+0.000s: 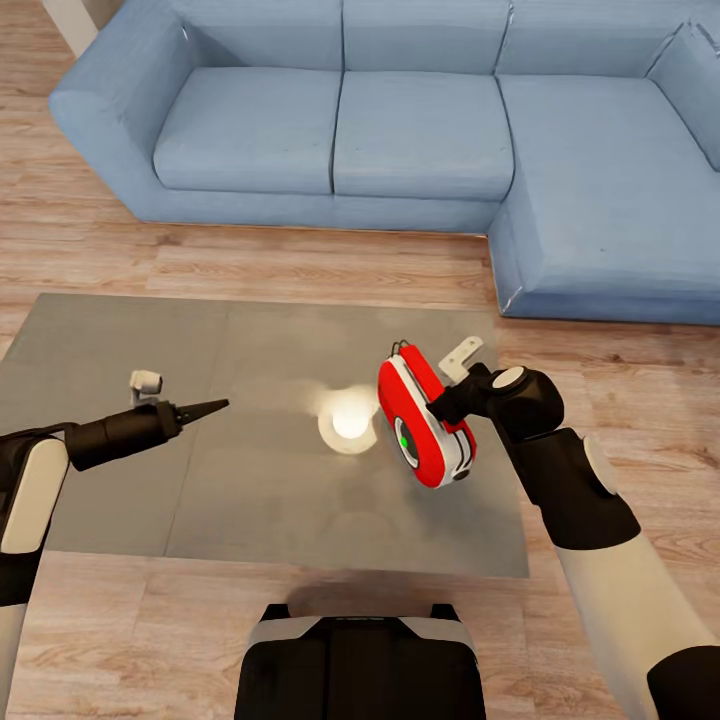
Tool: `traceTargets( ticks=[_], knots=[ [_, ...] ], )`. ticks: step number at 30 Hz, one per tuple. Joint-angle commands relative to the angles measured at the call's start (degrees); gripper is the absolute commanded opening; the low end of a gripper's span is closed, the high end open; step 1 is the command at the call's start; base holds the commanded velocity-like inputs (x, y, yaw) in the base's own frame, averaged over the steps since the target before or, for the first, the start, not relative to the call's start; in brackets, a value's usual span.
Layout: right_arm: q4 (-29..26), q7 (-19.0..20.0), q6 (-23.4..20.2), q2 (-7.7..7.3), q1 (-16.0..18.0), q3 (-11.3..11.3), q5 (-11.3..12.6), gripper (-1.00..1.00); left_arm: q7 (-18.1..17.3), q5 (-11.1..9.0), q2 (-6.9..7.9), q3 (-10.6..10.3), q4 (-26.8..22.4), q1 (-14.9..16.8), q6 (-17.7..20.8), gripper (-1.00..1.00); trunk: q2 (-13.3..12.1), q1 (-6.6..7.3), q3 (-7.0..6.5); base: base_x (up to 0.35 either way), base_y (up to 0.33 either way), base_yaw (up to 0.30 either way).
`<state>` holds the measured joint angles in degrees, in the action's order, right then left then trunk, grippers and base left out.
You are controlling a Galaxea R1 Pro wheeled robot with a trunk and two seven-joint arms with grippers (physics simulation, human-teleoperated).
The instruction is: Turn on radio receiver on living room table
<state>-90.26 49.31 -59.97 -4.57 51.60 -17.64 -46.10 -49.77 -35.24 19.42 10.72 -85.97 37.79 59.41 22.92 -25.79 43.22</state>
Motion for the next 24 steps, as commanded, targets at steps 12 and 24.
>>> traceTargets(
  ticks=[12,24],
  knots=[
    [0.0,-13.5,0.0,3.92,0.0,0.1,0.3,-1.00,0.0,3.5,-0.35,-0.2,3.0,0.0,-0.4,-1.00,0.0,0.00,0.00,0.000,0.000,0.000],
    [0.0,-17.9,0.0,7.18,0.0,1.1,0.5,-1.00,0.0,3.6,-0.44,-0.2,5.1,0.0,-0.8,-1.00,0.0,0.00,0.00,0.000,0.000,0.000]
  ],
)
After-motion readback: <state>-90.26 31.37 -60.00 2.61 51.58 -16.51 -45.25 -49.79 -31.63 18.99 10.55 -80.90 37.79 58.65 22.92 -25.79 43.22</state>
